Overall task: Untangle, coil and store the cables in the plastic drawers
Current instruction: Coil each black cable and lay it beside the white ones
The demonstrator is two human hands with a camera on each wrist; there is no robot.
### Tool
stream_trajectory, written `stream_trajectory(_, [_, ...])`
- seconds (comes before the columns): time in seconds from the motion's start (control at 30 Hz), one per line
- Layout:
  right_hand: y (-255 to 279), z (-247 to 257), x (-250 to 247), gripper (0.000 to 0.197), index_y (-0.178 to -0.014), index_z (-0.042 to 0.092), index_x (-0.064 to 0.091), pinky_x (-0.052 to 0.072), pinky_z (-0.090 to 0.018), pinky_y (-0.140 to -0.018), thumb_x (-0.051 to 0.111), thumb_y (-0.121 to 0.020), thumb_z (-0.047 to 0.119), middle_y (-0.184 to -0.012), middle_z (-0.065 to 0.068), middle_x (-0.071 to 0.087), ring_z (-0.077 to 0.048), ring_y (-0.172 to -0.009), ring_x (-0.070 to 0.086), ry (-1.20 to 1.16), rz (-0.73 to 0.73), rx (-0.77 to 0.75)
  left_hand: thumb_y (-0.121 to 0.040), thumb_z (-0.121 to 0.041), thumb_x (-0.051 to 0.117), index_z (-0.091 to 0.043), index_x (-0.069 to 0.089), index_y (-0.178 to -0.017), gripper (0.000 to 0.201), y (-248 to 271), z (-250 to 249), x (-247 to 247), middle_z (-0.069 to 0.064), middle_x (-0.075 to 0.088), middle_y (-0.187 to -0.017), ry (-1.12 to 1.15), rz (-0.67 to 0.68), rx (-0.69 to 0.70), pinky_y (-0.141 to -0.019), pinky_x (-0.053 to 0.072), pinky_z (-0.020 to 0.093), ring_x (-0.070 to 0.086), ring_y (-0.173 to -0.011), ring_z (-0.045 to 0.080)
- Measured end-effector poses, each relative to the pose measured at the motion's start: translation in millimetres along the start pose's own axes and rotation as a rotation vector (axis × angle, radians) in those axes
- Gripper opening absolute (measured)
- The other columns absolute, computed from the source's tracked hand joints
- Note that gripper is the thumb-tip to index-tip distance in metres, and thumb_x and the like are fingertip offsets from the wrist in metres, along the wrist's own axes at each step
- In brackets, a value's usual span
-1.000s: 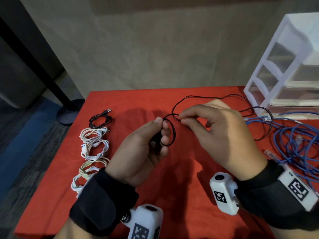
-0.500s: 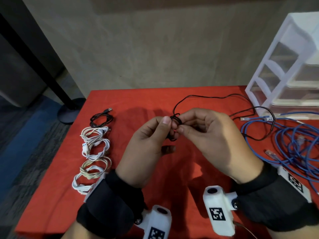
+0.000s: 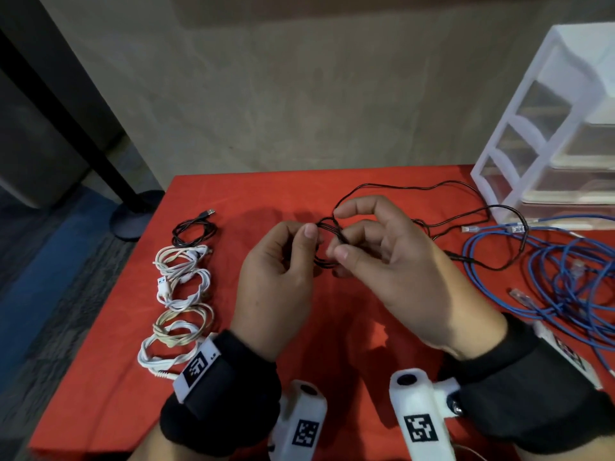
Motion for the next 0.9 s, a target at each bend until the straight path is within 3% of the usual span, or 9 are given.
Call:
stream_trajectory(0.07, [-1,1,-4,0.026,-0.116,0.02,0.059,0.06,-0.044,-0.082,0.065,-0.095,0.006,-0.087,0.003,0.075,-0.016,-0.083,0.073,0.149,-0.065,-0.055,-0.103,-0.031,0.055,-0.016,0.067,-0.084,0.027,-1,-3,-2,0.005,0.064,-0.071,-0.01,-0.025,-0.001,-0.069,0.057,0.049,0.058,-0.067,0.01])
stream_trajectory(0.17, [-3,-3,-11,0.017,-0.101,0.023,0.067,0.06,-0.046,-0.077,0.063,-0.093,0.008,-0.082,0.008,0.075,-0.011,-0.075,0.073,0.346,-0.117,-0.091,-0.101,-0.037,0.055,-0.019,0.067,-0.083,0.028,-3,-5,-6,-0.005,0.063,-0.069,-0.015,-0.048,-0.016,-0.07,0.058,0.055,0.06,-0.066,0.011])
stream_trajectory(0.27, [-6,-1,-22,0.014,-0.092,0.025,0.074,0.054,-0.027,-0.071,0.069,-0.089,0.013,-0.076,0.012,0.073,-0.005,-0.072,0.069,0.566,-0.144,-0.148,-0.097,-0.047,0.056,-0.022,0.07,-0.086,0.03,-6,-1,-13,0.0,0.065,-0.072,-0.016,-0.066,-0.025,-0.068,0.059,0.056,0.063,-0.069,0.027])
stream_trajectory(0.33, [-9,5,-30,0.016,-0.093,0.026,0.076,0.049,-0.018,-0.069,0.071,-0.087,0.012,-0.076,0.013,0.071,-0.004,-0.072,0.066,0.698,-0.18,-0.201,-0.098,-0.046,0.058,-0.02,0.071,-0.088,0.031,-7,-2,-14,0.0,0.068,-0.075,0.004,-0.053,-0.041,-0.071,0.061,0.055,0.065,-0.071,0.024])
stream_trajectory(0.4, [-10,6,-35,0.013,-0.09,0.024,0.073,0.05,-0.022,-0.068,0.071,-0.087,0.011,-0.074,0.013,0.069,-0.006,-0.071,0.065,0.707,-0.215,-0.225,-0.102,-0.034,0.058,-0.014,0.071,-0.088,0.028,-8,-3,-12,-0.002,0.067,-0.078,0.093,-0.05,-0.087,-0.074,0.063,0.048,0.063,-0.075,0.013])
stream_trajectory(0.5, [-11,-1,-37,0.01,-0.084,0.021,0.068,0.052,-0.033,-0.066,0.073,-0.087,0.012,-0.071,0.007,0.067,-0.012,-0.066,0.064,0.675,-0.257,-0.202,-0.102,-0.026,0.055,-0.013,0.069,-0.084,0.026,-6,1,-7,-0.001,0.063,-0.081,0.299,-0.03,-0.207,-0.072,0.061,0.034,0.06,-0.079,0.009])
stream_trajectory(0.6, [-11,-11,-33,0.011,-0.085,0.018,0.069,0.056,-0.038,-0.062,0.072,-0.091,0.009,-0.071,-0.006,0.067,-0.02,-0.062,0.066,0.295,-0.295,-0.065,-0.097,-0.033,0.057,-0.017,0.07,-0.084,0.024,-2,0,1,-0.002,0.061,-0.08,0.415,0.022,-0.267,-0.071,0.059,0.033,0.061,-0.076,0.007])
stream_trajectory(0.73, [-10,-9,-17,0.004,-0.096,0.005,0.066,0.059,-0.029,-0.065,0.062,-0.096,0.002,-0.082,-0.014,0.069,-0.022,-0.073,0.069,-0.444,-0.244,0.102,-0.095,-0.034,0.059,-0.014,0.072,-0.094,0.024,3,1,6,-0.003,0.065,-0.081,0.408,0.015,-0.265,-0.069,0.058,0.031,0.062,-0.078,0.005])
stream_trajectory(0.9, [-9,-6,-16,0.003,-0.096,0.011,0.065,0.059,-0.029,-0.068,0.062,-0.094,0.01,-0.083,-0.009,0.069,-0.02,-0.076,0.068,-0.661,-0.228,0.155,-0.093,-0.032,0.06,-0.008,0.071,-0.1,0.027,4,-2,8,0.002,0.068,-0.086,0.382,0.012,-0.226,-0.068,0.058,0.029,0.065,-0.083,0.01])
Point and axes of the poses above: each hand's wrist, its own y-axis away from the middle knuckle, its own x-axis out of the palm, z = x × y, the point moved 5 cm from there along -y, towards the middle knuckle
